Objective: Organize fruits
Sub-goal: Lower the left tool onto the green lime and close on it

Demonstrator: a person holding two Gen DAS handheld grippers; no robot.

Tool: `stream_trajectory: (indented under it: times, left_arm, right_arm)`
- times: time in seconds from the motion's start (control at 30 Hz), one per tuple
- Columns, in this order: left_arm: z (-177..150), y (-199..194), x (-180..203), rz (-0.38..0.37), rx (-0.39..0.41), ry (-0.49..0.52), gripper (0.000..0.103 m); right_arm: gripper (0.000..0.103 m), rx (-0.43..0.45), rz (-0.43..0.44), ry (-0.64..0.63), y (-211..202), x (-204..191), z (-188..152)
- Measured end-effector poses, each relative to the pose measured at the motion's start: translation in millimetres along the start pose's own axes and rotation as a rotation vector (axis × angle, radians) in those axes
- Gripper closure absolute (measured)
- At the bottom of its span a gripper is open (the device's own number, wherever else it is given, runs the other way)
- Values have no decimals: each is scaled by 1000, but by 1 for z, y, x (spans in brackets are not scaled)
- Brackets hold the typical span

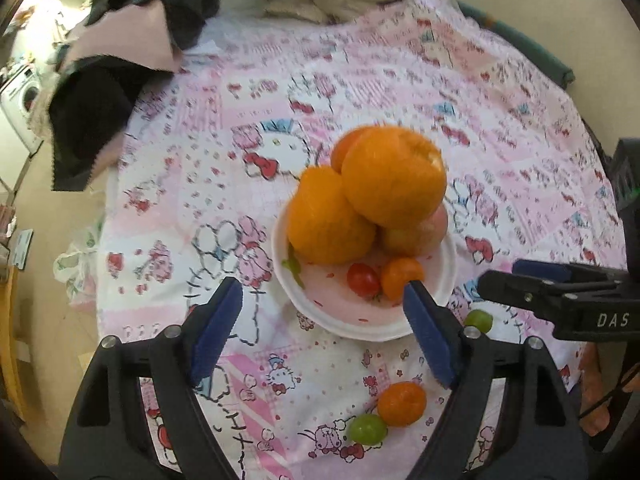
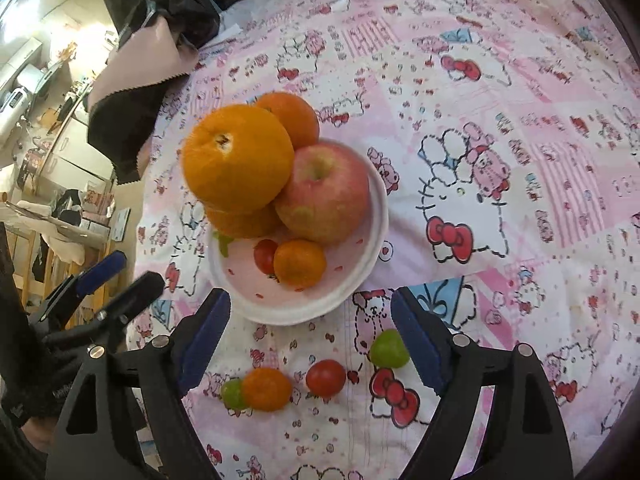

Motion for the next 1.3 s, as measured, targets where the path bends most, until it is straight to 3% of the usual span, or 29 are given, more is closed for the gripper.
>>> stream_trajectory:
  times: [0.27, 0.4, 0.6, 0.8, 1.13, 1.3]
  left_arm:
    - [-15, -33, -4, 12, 46, -16, 23]
    - [-29, -39, -9, -2, 24, -46, 23]
    - [-52, -36, -12, -12, -43, -88, 23]
    - [-77, -15, -1, -41, -163, -119, 23]
    - [-83, -1, -6, -61, -226, -179, 23]
    - [-96, 13, -19, -86, -313, -269, 23]
  right_arm:
    - [17, 21, 11, 11, -30, 6, -29]
    - [17, 17, 3, 19, -34, 9, -40]
    - [17, 6, 20, 46, -33, 14, -53]
    - [17, -14, -3, 69, -30, 28, -66]
    - [17, -36, 0, 194, -22, 52, -64]
    - [17, -39, 15, 244, -16, 57, -60]
Point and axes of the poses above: each gripper's, at about its wrist camera, not at the fingertips, and y roughly the way its jaws point, x to its right, z to its top, the point moved 7 cm from there along y, roughly the way its jaws point
